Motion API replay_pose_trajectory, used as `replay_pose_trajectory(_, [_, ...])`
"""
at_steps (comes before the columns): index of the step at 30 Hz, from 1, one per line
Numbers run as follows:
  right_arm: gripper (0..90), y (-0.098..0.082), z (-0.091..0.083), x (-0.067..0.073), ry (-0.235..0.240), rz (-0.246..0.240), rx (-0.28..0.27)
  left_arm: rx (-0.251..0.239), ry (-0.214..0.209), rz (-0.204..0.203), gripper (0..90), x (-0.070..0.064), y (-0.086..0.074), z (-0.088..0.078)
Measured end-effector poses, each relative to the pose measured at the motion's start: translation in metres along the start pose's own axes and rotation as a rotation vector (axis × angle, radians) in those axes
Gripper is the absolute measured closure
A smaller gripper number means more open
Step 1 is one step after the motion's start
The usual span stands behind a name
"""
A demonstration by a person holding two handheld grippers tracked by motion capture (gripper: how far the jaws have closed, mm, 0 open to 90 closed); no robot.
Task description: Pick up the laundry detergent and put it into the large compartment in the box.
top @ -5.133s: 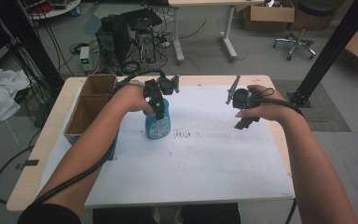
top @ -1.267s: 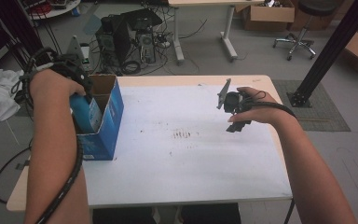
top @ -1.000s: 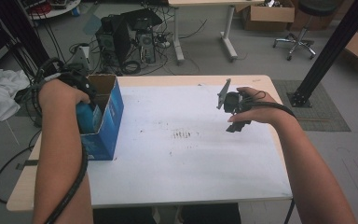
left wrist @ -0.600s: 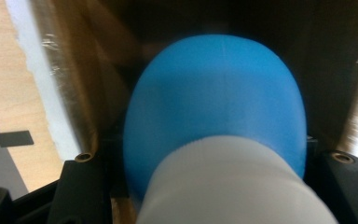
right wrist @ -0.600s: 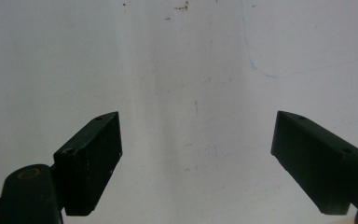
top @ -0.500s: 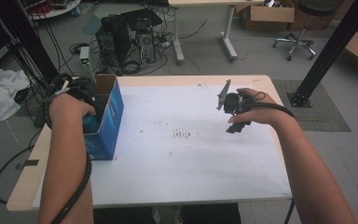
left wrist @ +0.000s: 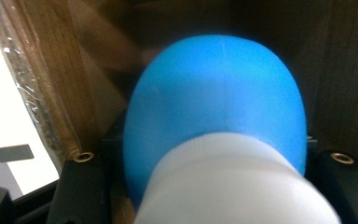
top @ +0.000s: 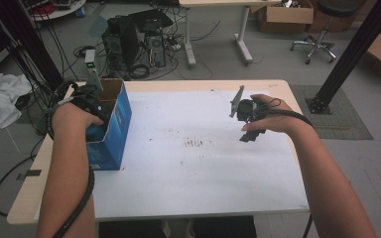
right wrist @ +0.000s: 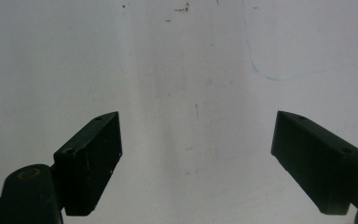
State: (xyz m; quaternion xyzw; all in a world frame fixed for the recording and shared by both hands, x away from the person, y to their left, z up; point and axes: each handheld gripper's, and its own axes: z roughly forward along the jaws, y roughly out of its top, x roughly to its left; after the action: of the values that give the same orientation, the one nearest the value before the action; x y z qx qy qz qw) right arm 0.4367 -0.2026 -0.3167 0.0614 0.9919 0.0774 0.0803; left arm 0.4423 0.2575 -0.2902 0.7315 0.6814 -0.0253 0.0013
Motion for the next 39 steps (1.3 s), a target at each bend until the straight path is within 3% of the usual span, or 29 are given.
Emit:
replay_pose_trajectory(22, [16.4, 0.004, 0.001, 0.001, -0.005, -0.001, 0.009, -0.026, 0.025, 0.017, 34.1, -0.005, -0.004, -0.005])
replay_pose_trajectory(39, [16.4, 0.003, -0.003, 0.004, -0.007, 0.004, 0.012, -0.035, 0.032, 0.029, 28.3, -0.01, -0.002, -0.025])
